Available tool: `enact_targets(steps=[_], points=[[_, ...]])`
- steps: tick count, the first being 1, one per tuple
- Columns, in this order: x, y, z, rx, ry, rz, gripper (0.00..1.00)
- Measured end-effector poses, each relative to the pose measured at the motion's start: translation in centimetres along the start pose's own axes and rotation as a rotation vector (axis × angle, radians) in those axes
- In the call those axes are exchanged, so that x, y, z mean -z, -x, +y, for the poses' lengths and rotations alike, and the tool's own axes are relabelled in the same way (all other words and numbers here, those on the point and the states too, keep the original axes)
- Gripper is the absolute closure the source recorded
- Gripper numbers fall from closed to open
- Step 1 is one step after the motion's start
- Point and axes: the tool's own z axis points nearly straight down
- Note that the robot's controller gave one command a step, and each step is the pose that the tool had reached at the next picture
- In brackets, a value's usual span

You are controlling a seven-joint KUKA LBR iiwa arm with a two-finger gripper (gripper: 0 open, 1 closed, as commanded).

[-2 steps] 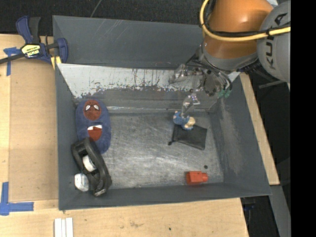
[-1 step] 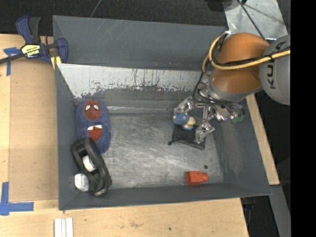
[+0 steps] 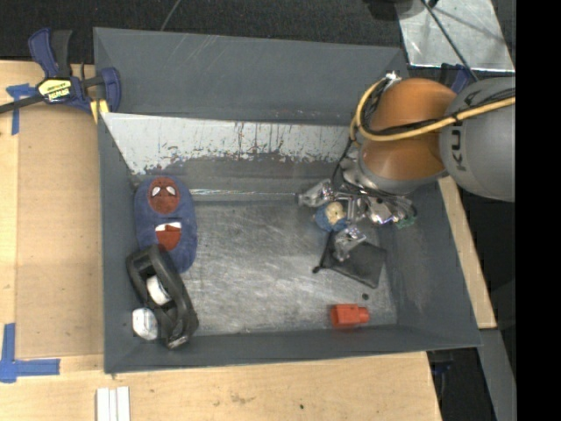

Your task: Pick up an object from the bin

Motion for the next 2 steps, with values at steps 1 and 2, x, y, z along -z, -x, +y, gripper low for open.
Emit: enact_targets(steps=[1,2], points=[[0.4,0.0,-0.1,-0.001,-0.001,-0.001,1.0],[10.0,-0.2,-1.3,-0.017,-0.001,0.007,1.0]])
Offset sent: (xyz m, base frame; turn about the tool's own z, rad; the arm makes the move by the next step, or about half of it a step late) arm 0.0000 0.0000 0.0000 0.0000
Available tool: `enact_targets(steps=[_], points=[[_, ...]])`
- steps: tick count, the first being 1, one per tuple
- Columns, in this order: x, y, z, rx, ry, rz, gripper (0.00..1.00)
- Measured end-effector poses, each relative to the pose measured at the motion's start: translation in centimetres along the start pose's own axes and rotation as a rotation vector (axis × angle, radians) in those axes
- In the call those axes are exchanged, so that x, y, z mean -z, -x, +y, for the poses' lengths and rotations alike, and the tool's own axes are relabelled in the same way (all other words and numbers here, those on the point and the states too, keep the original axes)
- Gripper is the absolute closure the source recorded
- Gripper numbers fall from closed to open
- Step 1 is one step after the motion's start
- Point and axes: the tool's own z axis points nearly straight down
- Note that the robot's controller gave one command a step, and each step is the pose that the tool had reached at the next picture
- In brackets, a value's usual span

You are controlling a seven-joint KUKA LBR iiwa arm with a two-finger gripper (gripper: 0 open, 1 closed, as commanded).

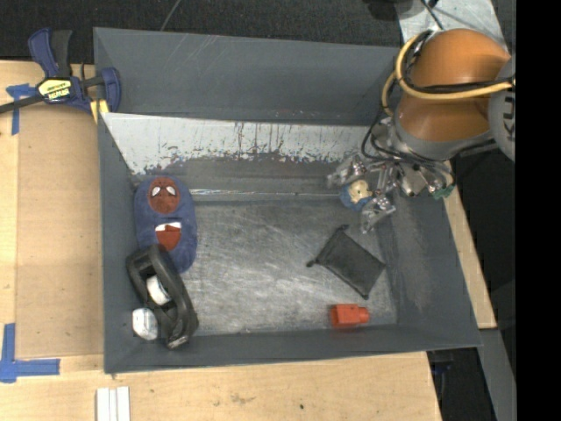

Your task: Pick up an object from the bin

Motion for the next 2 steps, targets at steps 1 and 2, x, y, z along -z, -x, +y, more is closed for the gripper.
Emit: enact_targets(steps=[1,2], points=[[-3.8,-2.3,0.2,0.276,0.009,0.011,1.0],[4.5,-1.7,1.0,0.32,0.001,0.0,1.0]])
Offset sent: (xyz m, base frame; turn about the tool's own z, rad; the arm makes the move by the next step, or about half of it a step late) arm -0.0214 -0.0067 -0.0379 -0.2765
